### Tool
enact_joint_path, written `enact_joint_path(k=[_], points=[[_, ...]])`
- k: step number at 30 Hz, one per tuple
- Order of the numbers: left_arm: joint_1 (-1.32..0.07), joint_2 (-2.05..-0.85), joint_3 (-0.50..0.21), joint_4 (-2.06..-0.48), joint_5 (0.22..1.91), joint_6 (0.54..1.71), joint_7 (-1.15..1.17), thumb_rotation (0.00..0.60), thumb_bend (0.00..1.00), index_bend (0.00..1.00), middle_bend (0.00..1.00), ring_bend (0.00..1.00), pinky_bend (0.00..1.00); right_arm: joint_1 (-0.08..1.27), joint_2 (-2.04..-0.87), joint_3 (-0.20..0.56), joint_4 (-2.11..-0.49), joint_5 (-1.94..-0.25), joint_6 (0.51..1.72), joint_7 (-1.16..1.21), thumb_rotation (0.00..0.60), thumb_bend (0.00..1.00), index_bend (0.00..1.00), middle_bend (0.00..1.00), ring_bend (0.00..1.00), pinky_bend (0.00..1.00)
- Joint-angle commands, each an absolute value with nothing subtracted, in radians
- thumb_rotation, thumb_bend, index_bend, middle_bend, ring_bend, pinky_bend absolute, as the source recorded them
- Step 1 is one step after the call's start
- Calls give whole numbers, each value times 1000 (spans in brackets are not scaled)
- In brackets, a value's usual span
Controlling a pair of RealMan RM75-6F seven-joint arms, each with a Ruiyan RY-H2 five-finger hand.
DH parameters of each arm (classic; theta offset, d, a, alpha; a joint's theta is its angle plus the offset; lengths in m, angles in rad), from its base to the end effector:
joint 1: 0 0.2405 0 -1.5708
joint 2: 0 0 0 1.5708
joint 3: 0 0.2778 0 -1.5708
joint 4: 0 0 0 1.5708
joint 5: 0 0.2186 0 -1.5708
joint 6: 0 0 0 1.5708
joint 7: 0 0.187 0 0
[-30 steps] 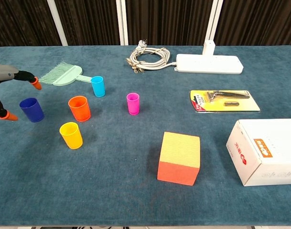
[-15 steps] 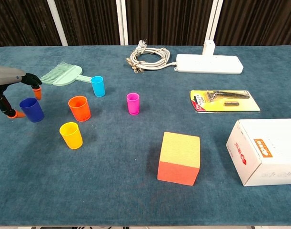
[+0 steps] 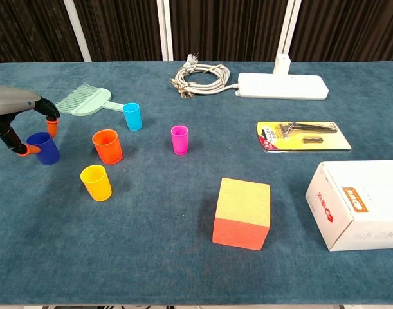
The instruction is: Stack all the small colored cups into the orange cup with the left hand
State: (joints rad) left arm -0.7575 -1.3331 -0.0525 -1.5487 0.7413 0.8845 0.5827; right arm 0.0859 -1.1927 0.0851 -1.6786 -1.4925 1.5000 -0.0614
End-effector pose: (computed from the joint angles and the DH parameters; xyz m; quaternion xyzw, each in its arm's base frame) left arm -0.2540 0.3986 0.0130 -0.7472 -0.4011 -0.1786 0.4989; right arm -0.3092 -0.2324 0.1390 0.5698 -0.3994 0.4257 0.5784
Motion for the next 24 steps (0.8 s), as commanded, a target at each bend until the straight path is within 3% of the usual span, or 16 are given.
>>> enact_joint_path(k=[1, 6, 16, 24], points=[[-759, -1331, -50, -1552, 738, 887, 586, 600, 344, 445, 140, 0, 0, 86, -1193, 85, -1678, -1492, 1501, -60, 600, 398, 129, 73, 89, 48], [-761, -1315, -62, -1587, 747, 898, 572, 600, 356, 449, 142, 0, 0, 85, -1194, 86, -1679, -1492, 1502, -58, 600, 398, 129, 73, 89, 48], [-791, -1187, -113, -1819, 803, 967, 595, 600, 355, 448, 144, 0, 0, 82, -1194, 89, -1681, -1493, 1510, -56, 600, 398, 129, 73, 90, 48], [-846, -1184, -126, -1896, 752, 995, 678, 600, 354, 448, 145, 0, 0, 78, -1189, 90, -1684, -1495, 1519, -47, 600, 398, 128, 72, 90, 48]])
